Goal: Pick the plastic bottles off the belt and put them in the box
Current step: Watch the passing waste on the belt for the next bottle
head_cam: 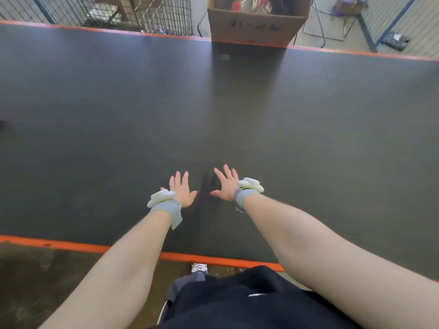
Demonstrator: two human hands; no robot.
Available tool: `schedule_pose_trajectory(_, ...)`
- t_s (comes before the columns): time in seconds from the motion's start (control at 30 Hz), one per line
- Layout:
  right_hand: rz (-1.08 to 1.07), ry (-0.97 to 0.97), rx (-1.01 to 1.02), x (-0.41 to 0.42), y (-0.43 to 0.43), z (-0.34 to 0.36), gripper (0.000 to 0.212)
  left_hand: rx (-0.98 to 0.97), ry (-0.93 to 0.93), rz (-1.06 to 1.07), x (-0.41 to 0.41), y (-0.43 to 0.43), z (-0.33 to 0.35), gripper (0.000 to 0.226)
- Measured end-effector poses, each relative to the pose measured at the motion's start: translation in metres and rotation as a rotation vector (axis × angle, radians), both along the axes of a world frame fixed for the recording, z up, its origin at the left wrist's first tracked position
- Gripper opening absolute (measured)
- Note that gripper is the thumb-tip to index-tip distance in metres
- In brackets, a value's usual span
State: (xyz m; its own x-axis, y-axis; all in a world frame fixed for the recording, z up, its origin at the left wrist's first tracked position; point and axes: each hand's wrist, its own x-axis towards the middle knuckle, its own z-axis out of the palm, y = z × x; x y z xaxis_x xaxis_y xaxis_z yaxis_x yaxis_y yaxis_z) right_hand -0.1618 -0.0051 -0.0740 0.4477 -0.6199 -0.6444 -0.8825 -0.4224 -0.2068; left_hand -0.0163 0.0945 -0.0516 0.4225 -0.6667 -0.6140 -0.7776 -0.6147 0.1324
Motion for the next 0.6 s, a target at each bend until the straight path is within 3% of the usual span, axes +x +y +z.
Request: schedule_pose_trajectory(0.6, -0.036, -0.024, -0.021, -0.026, 0.046, 0.017, 0.075, -0.098, 0.119, 0.15, -0.033, 0.012, -0.003, 0.069)
